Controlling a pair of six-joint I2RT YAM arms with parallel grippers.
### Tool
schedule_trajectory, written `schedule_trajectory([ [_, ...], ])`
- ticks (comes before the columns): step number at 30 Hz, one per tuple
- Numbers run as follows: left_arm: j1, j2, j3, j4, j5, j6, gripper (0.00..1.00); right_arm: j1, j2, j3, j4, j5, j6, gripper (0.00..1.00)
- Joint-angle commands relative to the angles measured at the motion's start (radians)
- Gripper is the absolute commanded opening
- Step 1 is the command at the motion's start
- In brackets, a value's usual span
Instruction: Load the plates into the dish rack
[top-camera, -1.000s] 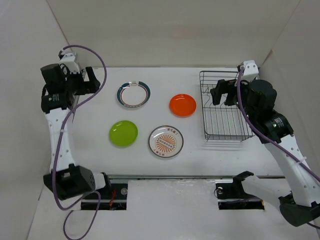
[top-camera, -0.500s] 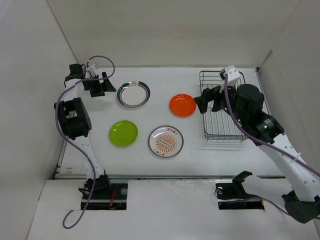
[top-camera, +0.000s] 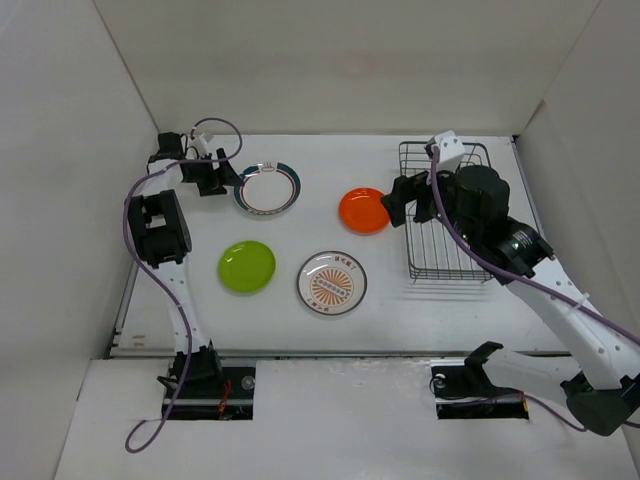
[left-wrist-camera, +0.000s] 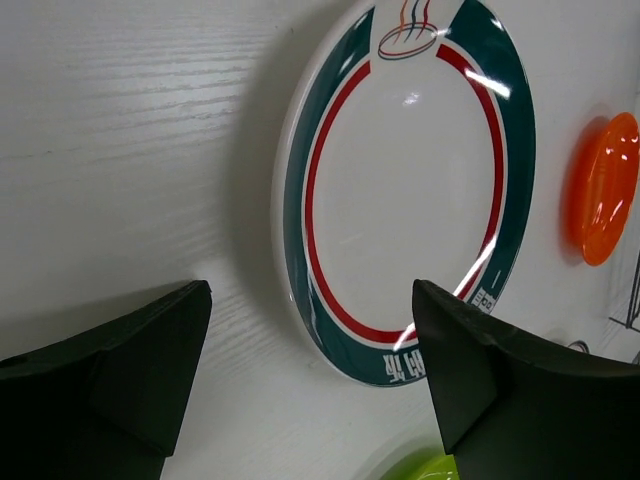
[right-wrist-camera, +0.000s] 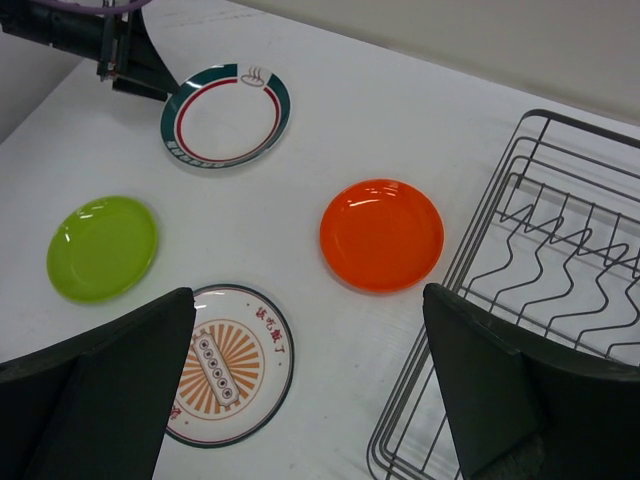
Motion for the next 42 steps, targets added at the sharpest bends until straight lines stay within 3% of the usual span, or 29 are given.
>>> schedule_trajectory([
  [1,-0.004,0.034,0.040,-0.005,0.003,-0.006,0.79,0.011,0.013,0.011,0.081,-0.003,0.017,1.00],
  [4,-0.004,0.068,0.054,-0.005,-0.007,-0.006,0.69,0.011,0.031,0.011,0.091,-0.022,0.017,1.00],
  [6,-0.004,0.082,0.078,-0.005,-0.007,-0.016,0.52,0.011,0.040,0.002,0.100,-0.031,0.026,1.00],
  [17,-0.004,0.155,0.132,-0.015,0.049,-0.064,0.49,0.002,0.082,-0.047,0.157,-0.089,0.076,1.00],
  [20,-0.014,0.174,0.141,-0.005,0.049,-0.075,0.40,0.002,0.091,-0.056,0.167,-0.108,0.087,1.00],
  [22,-0.014,0.174,0.141,-0.005,0.049,-0.087,0.29,-0.007,0.091,-0.057,0.177,-0.108,0.087,1.00],
  [27,-0.014,0.185,0.141,0.004,0.049,-0.105,0.19,-0.007,0.100,-0.066,0.177,-0.126,0.097,1.00],
  [31,-0.014,0.185,0.162,0.016,0.049,-0.141,0.00,-0.017,0.109,-0.066,0.186,-0.135,0.097,1.00],
  [36,-0.014,0.142,0.162,0.031,0.153,-0.173,0.00,-0.027,0.138,-0.095,0.241,-0.174,0.097,1.00],
  [42,-0.014,-0.044,0.116,0.113,0.325,-0.259,0.00,-0.069,0.217,-0.142,0.376,-0.241,0.199,1.00],
])
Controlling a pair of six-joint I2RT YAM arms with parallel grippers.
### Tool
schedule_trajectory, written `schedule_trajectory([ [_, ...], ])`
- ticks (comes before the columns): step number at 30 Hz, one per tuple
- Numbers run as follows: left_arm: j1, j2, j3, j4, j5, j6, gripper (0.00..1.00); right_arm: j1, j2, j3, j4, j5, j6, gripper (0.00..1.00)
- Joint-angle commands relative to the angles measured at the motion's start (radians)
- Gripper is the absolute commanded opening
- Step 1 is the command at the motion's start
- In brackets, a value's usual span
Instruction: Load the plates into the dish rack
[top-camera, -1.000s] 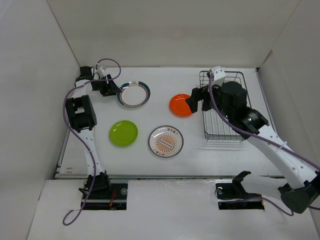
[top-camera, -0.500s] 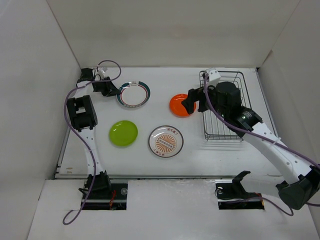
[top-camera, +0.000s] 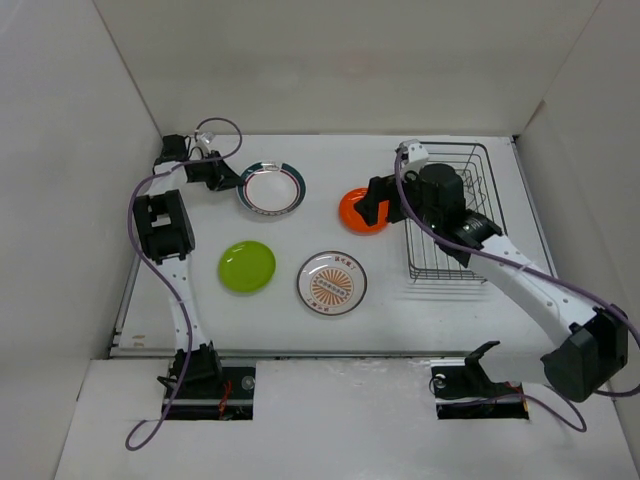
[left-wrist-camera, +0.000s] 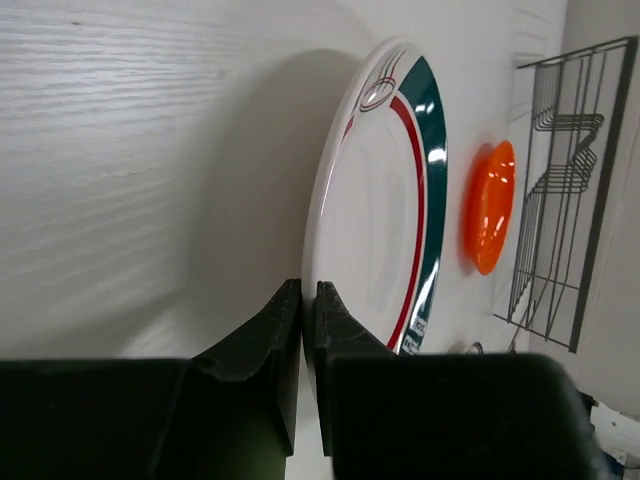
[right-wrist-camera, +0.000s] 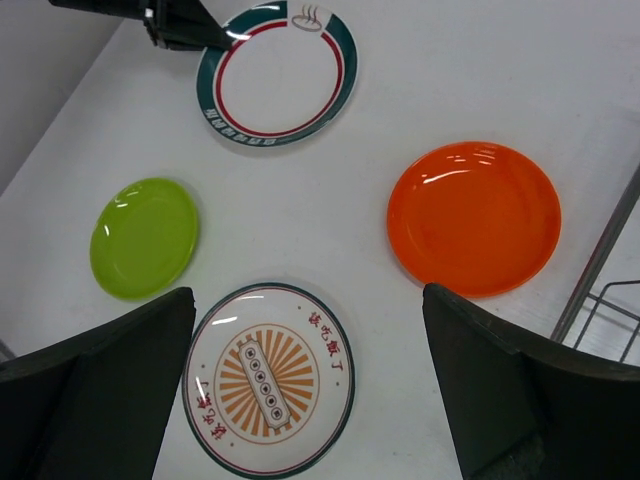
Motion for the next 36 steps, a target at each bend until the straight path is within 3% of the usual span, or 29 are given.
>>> schedule_trajectory([
  [1,-0.006,-0.232,-0.039,0.062,0.167,-0.036,0.00,-0.039,0.035,-0.014,0.188,-0.086,0.057,1.00],
  [5,-0.006,-0.320,-0.104,0.053,0.202,-0.006,0.00,-0.069,0.074,0.001,0.312,-0.233,0.068,1.00],
  [7,-0.017,-0.342,-0.104,-0.033,0.227,0.046,0.00,-0.096,0.138,0.032,0.346,-0.354,0.068,1.00],
  [14,-0.060,-0.429,-0.168,-0.119,0.247,0.175,0.00,-0.105,0.374,0.166,0.509,-0.488,0.152,1.00],
  [23,-0.089,-0.495,-0.192,-0.141,0.296,0.223,0.00,-0.059,0.580,0.269,0.579,-0.476,0.200,0.99],
  [31,-0.098,-0.539,-0.238,-0.141,0.333,0.232,0.00,-0.039,0.643,0.288,0.621,-0.465,0.229,0.98],
  [36,-0.098,-0.570,-0.271,-0.108,0.354,0.223,0.00,-0.030,0.675,0.322,0.664,-0.511,0.271,0.77],
])
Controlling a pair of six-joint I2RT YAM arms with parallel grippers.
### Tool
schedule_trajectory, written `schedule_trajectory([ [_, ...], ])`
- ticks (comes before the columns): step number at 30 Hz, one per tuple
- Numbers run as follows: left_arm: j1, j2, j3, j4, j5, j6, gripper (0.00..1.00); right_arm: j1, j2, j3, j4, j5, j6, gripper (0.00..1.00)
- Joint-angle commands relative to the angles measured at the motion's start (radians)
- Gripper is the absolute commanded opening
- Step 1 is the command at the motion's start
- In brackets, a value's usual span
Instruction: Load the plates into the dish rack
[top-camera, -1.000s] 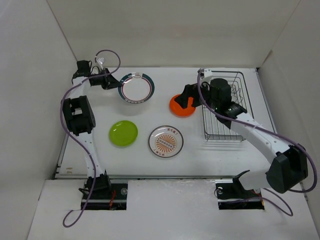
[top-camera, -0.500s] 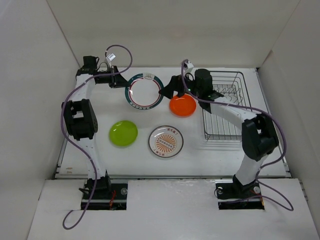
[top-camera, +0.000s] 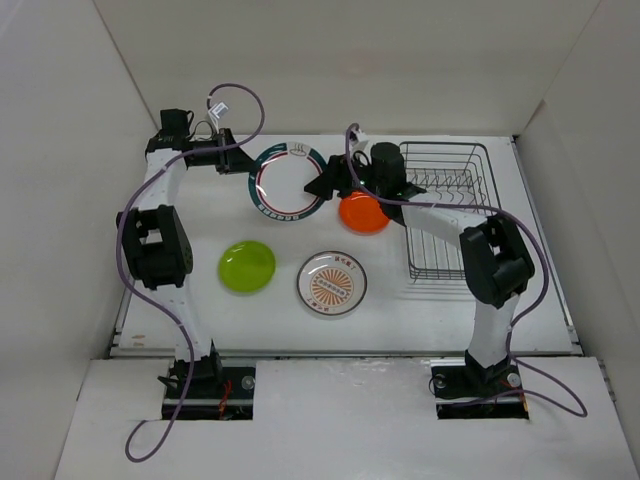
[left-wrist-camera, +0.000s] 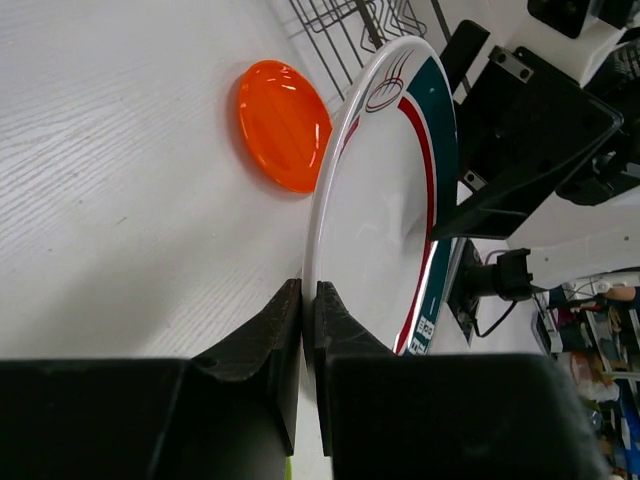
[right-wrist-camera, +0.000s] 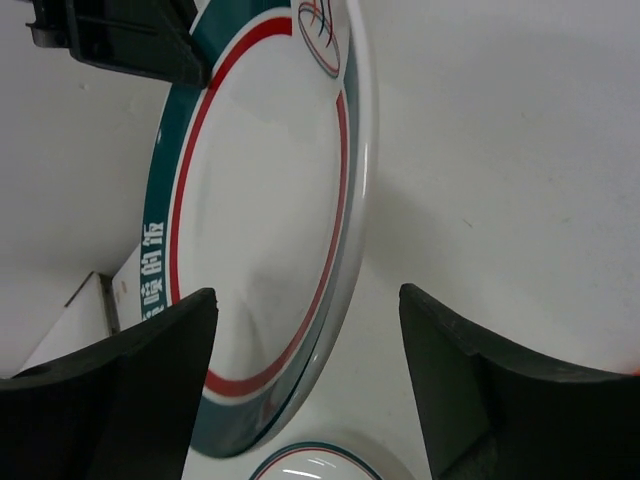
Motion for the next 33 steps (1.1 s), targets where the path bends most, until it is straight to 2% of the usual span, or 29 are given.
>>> schedule_trajectory([
  [1,-0.005,-0.104,-0.033,0.037,0.109,-0.016,0.00,0.011,0.010,0.058,0.137,-0.045,0.063,0.77],
  [2,-0.014,-0.118,-0.042,0.059,0.109,-0.028,0.00,0.011,0.010,0.058,0.153,-0.045,0.078,0.75],
  [3,-0.015,-0.118,-0.060,0.071,0.109,-0.028,0.00,0.011,0.023,0.058,0.175,-0.054,0.095,0.67],
  [5,-0.015,-0.145,-0.074,0.093,0.109,-0.038,0.00,0.011,0.033,0.058,0.244,-0.084,0.158,0.42],
  [6,-0.015,-0.145,-0.074,0.106,0.109,-0.053,0.00,0.011,0.042,0.047,0.271,-0.105,0.181,0.26],
  [7,-0.015,-0.156,-0.089,0.122,0.109,-0.067,0.00,0.000,0.043,0.047,0.288,-0.105,0.201,0.05],
  [8,-0.015,-0.156,-0.089,0.122,0.089,-0.067,0.08,0.000,0.043,0.047,0.289,-0.105,0.210,0.00],
  [10,-0.015,-0.156,-0.099,0.122,0.043,-0.067,0.41,-0.023,0.011,0.020,0.289,-0.084,0.210,0.00],
  [11,-0.015,-0.156,-0.099,0.122,0.021,-0.067,0.90,-0.035,-0.009,-0.018,0.289,-0.071,0.210,0.00],
  [12,-0.015,-0.156,-0.099,0.122,-0.018,-0.067,1.00,-0.050,-0.058,-0.041,0.276,-0.056,0.210,0.00],
  [13,-0.015,-0.156,-0.099,0.111,-0.046,-0.056,1.00,-0.069,-0.089,-0.063,0.260,-0.014,0.200,0.00],
  [16,-0.015,-0.165,-0.090,0.102,-0.179,-0.056,1.00,-0.142,-0.235,-0.091,0.027,0.098,0.074,0.00],
  [17,-0.015,-0.165,-0.089,0.093,-0.224,-0.056,1.00,-0.153,-0.272,-0.076,-0.063,0.237,0.027,0.00],
  [18,-0.024,-0.165,-0.076,0.093,-0.271,-0.056,1.00,-0.167,-0.307,-0.053,-0.213,0.311,-0.019,0.00],
  [20,-0.024,-0.184,-0.076,0.093,-0.394,-0.056,1.00,-0.199,-0.393,-0.034,-0.320,0.463,-0.096,0.00],
  [23,-0.047,-0.205,-0.076,0.093,-0.552,-0.065,1.00,-0.239,-0.460,0.001,-0.467,0.553,-0.149,0.00],
  [24,-0.059,-0.216,-0.076,0.093,-0.592,-0.065,1.00,-0.250,-0.471,0.032,-0.539,0.635,-0.176,0.00],
  [26,-0.071,-0.216,-0.066,0.102,-0.684,-0.065,1.00,-0.250,-0.480,0.061,-0.593,0.698,-0.205,0.00],
  [33,-0.102,-0.256,-0.066,0.102,-0.832,-0.074,1.00,-0.259,-0.471,0.126,-0.702,0.922,-0.259,0.00],
])
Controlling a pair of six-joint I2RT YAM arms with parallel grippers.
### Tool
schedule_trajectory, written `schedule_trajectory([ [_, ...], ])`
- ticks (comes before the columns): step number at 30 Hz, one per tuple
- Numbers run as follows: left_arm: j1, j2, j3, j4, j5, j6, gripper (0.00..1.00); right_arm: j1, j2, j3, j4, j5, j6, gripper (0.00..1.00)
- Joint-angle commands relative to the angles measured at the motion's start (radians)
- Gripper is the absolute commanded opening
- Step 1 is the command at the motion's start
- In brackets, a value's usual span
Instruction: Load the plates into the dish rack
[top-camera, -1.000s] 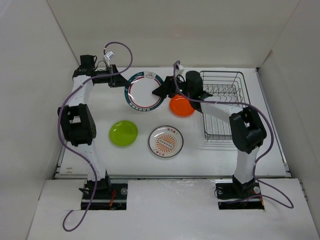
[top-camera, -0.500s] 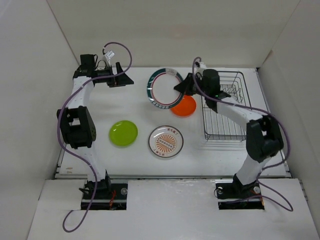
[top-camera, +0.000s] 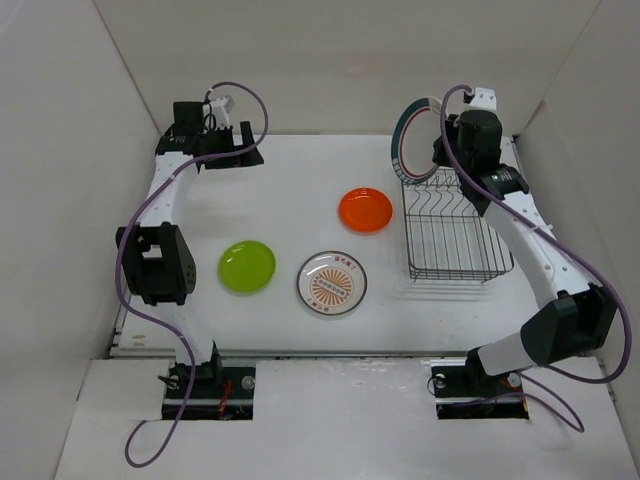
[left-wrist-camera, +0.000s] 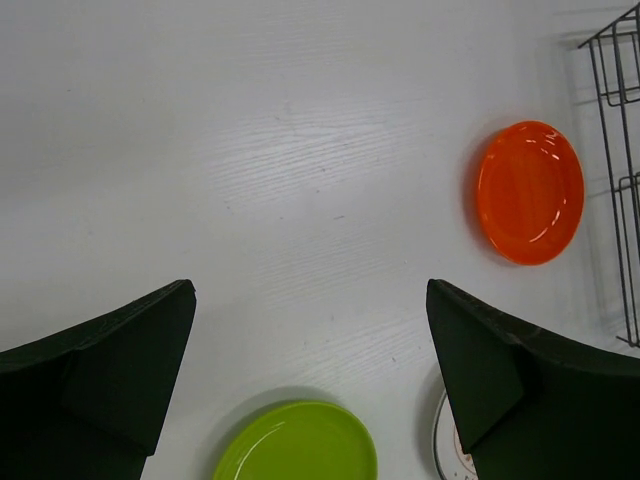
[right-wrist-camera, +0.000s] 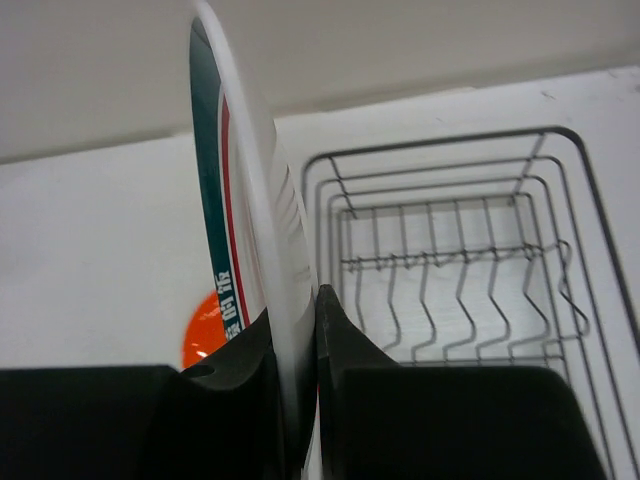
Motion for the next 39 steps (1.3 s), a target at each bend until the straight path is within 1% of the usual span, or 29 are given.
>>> schedule_trajectory([
  [1,-0.002,-0.081,0.024,0.015,-0.118,-0.011,1.00,-0.002,0.006,0.048,-0.077,0.187,-0.062,0.00],
  [8,-0.002,-0.121,-0.003,0.026,-0.138,-0.002,1.00,-0.054,0.016,0.039,-0.100,0.202,-0.107,0.00],
  [12,-0.002,-0.121,-0.003,0.026,-0.147,-0.002,1.00,-0.063,0.027,0.039,-0.100,0.202,-0.116,0.00],
  [23,-0.002,-0.121,-0.003,0.026,-0.147,0.007,1.00,-0.072,0.125,0.020,-0.071,0.202,-0.125,0.00],
  [35,-0.002,-0.112,-0.012,0.026,-0.147,0.007,1.00,-0.082,0.173,0.011,-0.062,0.202,-0.135,0.00],
  [36,-0.002,-0.111,-0.012,0.026,-0.147,0.007,1.00,-0.082,0.185,0.011,-0.062,0.192,-0.135,0.01],
  [37,-0.002,-0.111,-0.012,0.026,-0.136,0.007,1.00,-0.082,0.185,0.011,-0.062,0.192,-0.135,0.11],
  [38,-0.002,-0.111,-0.012,0.026,-0.136,0.007,1.00,-0.082,0.197,0.011,-0.053,0.192,-0.135,0.15],
  [39,-0.002,-0.111,-0.012,0.026,-0.124,0.007,1.00,-0.082,0.214,0.011,-0.053,0.192,-0.135,0.15],
])
